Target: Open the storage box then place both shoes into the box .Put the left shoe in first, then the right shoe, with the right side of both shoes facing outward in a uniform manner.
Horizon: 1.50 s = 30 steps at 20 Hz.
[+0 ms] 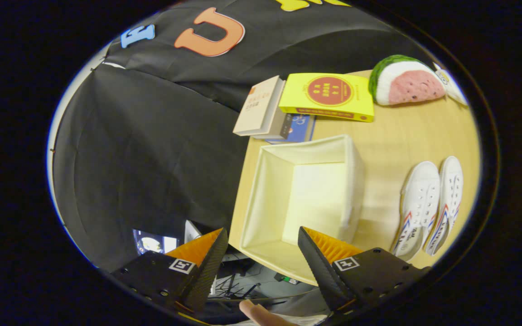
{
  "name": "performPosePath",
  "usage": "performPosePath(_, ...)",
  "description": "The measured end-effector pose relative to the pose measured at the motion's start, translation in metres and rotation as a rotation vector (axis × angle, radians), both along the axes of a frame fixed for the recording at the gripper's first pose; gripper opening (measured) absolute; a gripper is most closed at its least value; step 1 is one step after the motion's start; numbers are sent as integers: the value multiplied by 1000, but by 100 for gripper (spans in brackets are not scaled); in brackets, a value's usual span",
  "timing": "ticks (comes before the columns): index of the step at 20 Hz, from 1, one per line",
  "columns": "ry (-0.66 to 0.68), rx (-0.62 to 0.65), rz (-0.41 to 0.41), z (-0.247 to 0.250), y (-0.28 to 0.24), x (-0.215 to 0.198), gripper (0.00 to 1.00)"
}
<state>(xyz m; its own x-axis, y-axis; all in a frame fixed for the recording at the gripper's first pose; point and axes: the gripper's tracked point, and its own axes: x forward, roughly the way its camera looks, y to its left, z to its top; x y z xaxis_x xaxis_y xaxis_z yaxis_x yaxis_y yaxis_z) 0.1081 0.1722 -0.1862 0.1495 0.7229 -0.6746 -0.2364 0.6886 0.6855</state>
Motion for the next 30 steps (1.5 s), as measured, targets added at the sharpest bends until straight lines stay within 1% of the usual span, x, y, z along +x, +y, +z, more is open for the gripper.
performPosePath(3, -3, -77, -19, -27, -42, -2, 95)
performPosePath(8, -21, -259, -76, -83, -115, 7, 95)
performPosePath(11, -38, -381, -59, -117, -154, 6, 95)
performPosePath(13, -18, -435, -51, -138, -170, 3, 95)
performPosePath(16, 13, -489, -67, -170, -186, 7, 94)
performPosePath(18, 34, -517, -76, -188, -192, 13, 88)
performPosePath(19, 44, -510, -72, -192, -191, 14, 85)
performPosePath(20, 56, -507, -72, -197, -191, 16, 76)
performPosePath(22, 72, -531, -80, -210, -193, 20, 67)
performPosePath(24, 91, -530, -118, -218, -192, 24, 44)
performPosePath(25, 101, -539, -141, -222, -194, 28, 36)
performPosePath(26, 113, -540, -147, -228, -195, 29, 28)
performPosePath(27, 130, -518, -155, -225, -191, 30, 21)
performPosePath(29, 123, -512, -149, -227, -191, 31, 9)
performPosePath(30, 98, -515, -131, -227, -191, 31, 9)
